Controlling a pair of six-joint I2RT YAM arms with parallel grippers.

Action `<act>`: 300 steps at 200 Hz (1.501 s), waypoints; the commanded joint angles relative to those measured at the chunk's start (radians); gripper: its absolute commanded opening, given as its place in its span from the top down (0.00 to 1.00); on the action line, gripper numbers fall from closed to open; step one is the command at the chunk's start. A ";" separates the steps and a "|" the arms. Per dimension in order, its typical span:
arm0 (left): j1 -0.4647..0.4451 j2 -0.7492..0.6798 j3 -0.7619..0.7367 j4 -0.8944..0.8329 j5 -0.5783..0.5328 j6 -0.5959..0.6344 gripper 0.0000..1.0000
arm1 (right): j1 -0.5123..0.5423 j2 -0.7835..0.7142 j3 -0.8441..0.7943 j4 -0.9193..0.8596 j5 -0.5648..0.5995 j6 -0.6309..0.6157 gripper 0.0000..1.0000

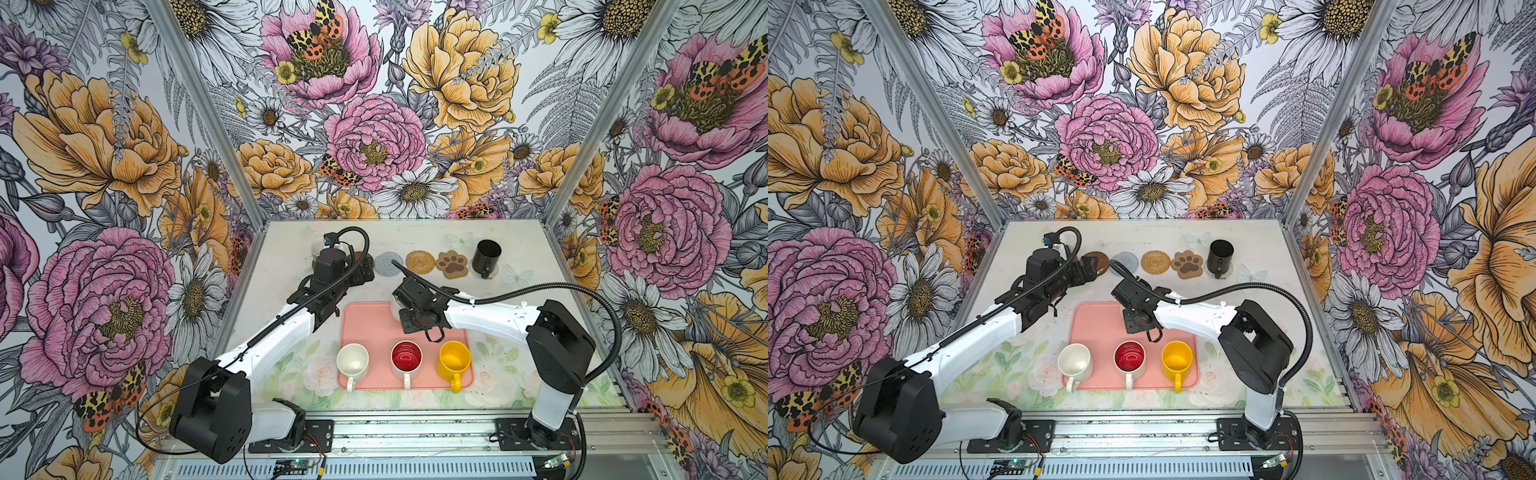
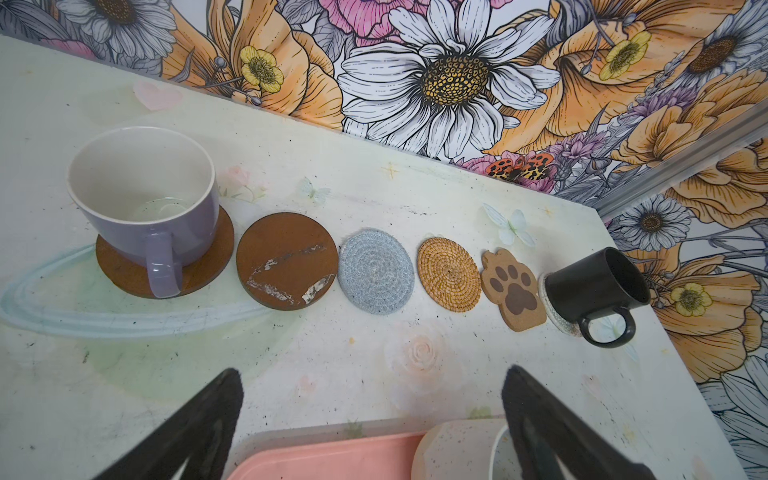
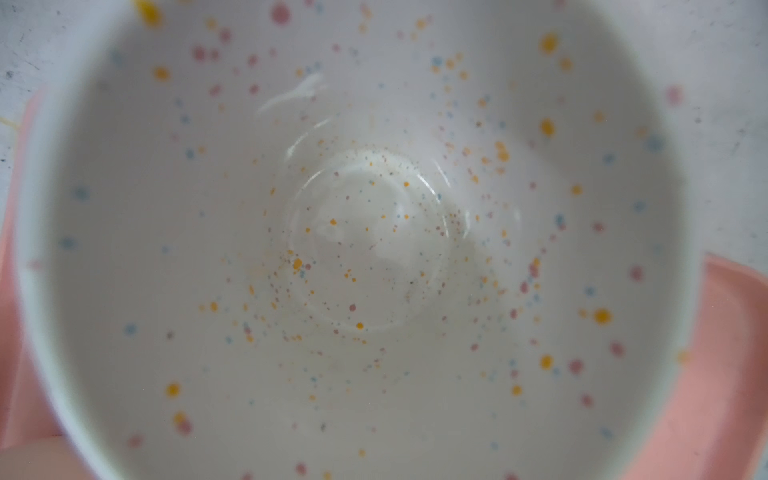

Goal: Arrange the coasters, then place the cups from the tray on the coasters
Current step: 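Lift the speckled mug with the right gripper toward the paw-print coaster, then lower the speckled mug with the right gripper toward the paw-print coaster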

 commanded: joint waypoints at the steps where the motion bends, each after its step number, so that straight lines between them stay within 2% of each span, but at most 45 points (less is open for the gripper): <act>1: 0.008 0.007 0.010 0.018 0.016 0.001 0.01 | -0.018 -0.076 0.056 0.041 0.084 -0.044 1.00; 49: 0.009 0.001 0.007 0.016 0.009 0.003 0.01 | -0.059 -0.114 0.074 0.024 0.083 -0.104 1.00; 103: 0.009 0.001 0.007 0.016 0.009 0.004 0.01 | -0.194 -0.109 0.163 -0.037 0.063 -0.176 1.00; 212: 0.016 0.002 0.007 0.013 0.006 0.005 0.01 | -0.416 0.040 0.364 -0.097 0.004 -0.274 1.00; 300: 0.020 0.021 0.015 0.014 0.016 0.000 0.01 | -0.496 0.171 0.483 -0.134 -0.001 -0.296 1.00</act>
